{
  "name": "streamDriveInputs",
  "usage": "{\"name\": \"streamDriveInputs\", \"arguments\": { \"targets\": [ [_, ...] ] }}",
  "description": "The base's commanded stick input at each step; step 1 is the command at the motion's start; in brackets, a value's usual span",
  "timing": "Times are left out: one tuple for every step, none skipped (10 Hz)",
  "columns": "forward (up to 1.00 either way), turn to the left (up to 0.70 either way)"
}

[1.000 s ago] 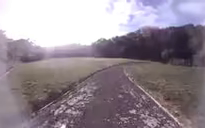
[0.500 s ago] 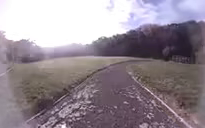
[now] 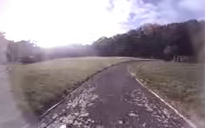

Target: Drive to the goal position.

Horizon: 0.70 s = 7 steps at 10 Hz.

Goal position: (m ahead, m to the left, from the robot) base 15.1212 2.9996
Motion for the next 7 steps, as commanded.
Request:
{"name": "streamDriveInputs", "arguments": {
  "targets": [
    [0.7, 0.0],
    [0.7, 0.0],
    [0.7, 0.0],
    [0.7, 0.0],
    [0.7, 0.0],
    [0.7, 0.0],
    [0.7, 0.0]
  ]
}}
